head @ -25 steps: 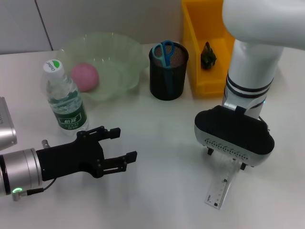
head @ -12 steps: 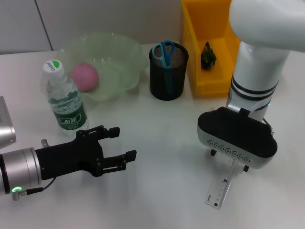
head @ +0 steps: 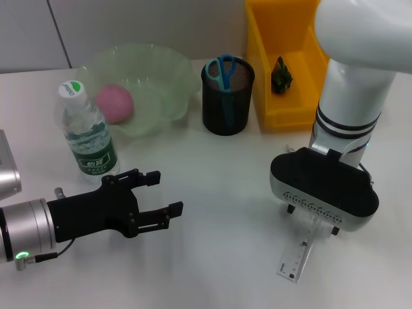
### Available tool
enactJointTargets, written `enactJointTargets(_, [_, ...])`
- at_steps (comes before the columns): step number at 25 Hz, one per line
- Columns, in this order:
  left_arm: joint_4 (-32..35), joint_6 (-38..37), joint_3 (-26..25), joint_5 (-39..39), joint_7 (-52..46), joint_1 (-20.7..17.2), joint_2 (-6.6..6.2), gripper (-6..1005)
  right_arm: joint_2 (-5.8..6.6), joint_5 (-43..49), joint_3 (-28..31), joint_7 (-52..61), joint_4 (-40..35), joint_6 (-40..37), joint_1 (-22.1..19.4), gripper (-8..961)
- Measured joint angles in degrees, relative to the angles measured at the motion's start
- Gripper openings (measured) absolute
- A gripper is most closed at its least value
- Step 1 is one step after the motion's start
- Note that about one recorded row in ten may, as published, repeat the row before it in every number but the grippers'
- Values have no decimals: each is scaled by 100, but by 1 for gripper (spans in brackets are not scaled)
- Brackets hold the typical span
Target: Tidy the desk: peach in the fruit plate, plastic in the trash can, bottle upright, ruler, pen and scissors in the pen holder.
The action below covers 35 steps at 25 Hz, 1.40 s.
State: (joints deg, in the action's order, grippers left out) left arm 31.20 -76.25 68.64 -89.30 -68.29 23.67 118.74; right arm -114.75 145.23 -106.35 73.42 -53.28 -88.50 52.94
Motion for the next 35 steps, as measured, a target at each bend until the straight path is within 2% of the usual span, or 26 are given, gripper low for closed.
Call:
enactJointTargets(18, [0,-28,13,0,-76,-12,0,814,-4,70,-61,83,19,64,-21,812])
enactJointTargets(21, [0,-29,16,0,-80,-12,0,814,-4,78,-67,94,21,66,-21,716])
enactJointTargets(26, [0,-31,24,0,-80,-12,0,814,-4,123,-71,136,10,91,-21,615])
enactJointTargets(35, [8,-30,36,0,-79,-12,0,814,-10,128,-70,157,2,140,-21,616])
